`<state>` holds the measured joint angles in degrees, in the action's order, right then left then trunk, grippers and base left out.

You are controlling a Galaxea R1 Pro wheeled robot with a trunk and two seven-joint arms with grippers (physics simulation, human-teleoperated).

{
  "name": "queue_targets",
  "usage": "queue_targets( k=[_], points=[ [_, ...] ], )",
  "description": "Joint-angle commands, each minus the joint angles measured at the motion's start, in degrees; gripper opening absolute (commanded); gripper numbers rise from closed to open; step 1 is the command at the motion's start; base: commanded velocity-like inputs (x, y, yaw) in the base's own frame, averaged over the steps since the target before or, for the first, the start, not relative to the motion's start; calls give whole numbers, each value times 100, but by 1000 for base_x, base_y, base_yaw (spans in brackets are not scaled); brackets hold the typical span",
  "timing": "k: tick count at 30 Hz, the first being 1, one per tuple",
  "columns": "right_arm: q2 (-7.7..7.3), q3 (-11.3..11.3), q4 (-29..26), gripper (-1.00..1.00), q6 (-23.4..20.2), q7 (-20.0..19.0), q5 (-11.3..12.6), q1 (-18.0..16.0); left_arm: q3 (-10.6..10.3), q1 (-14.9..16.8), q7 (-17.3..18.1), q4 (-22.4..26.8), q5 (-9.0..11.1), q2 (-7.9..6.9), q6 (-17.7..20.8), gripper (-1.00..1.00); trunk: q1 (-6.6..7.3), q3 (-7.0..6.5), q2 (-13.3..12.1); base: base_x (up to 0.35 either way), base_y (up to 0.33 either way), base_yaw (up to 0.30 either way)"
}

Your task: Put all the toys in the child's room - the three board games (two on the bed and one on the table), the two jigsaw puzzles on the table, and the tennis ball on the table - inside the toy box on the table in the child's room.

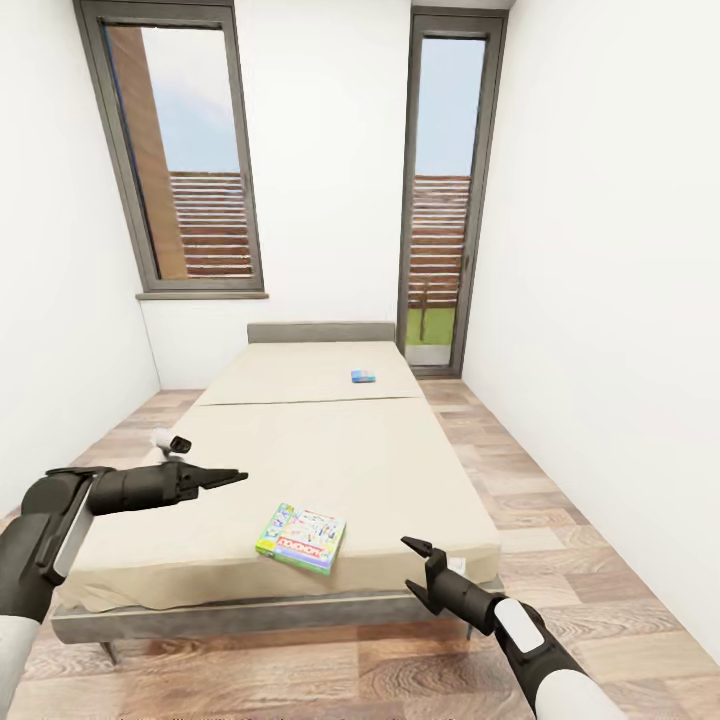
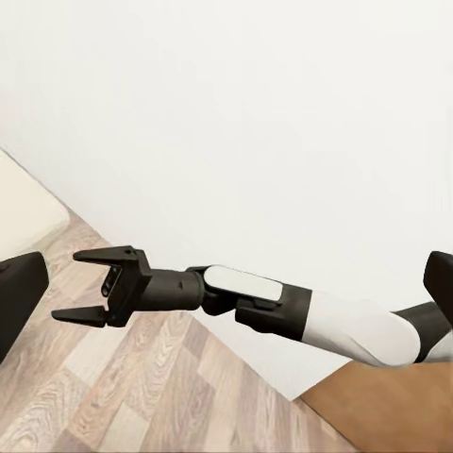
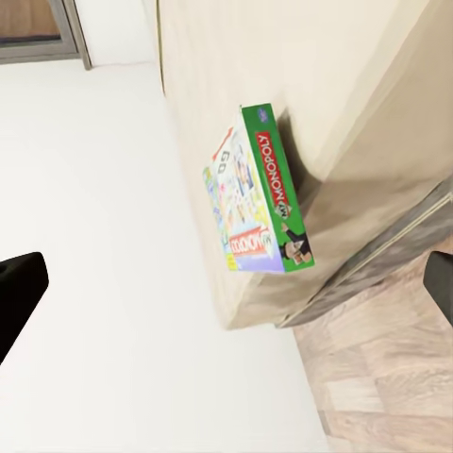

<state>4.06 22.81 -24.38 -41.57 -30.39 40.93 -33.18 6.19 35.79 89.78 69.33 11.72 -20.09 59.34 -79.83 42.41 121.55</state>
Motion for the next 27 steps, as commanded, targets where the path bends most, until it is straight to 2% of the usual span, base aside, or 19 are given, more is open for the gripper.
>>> queue_targets(
  k=[1,20,27],
  points=[
    [4,40,-4,100,-39,-1,-5,-4,-9,1,22,9,3,-3,61,100,2,6,3,-114,92,0],
    [-35,39,-5,100,-8,6,-32,-4,-4,-23,22,31,23,-5,38,100,2,6,3,-26,73,0],
    [7,39,-5,100,215,1,-31,-4,-4,-28,22,28,23,-4,34,100,2,6,3,0,142,0]
  ],
)
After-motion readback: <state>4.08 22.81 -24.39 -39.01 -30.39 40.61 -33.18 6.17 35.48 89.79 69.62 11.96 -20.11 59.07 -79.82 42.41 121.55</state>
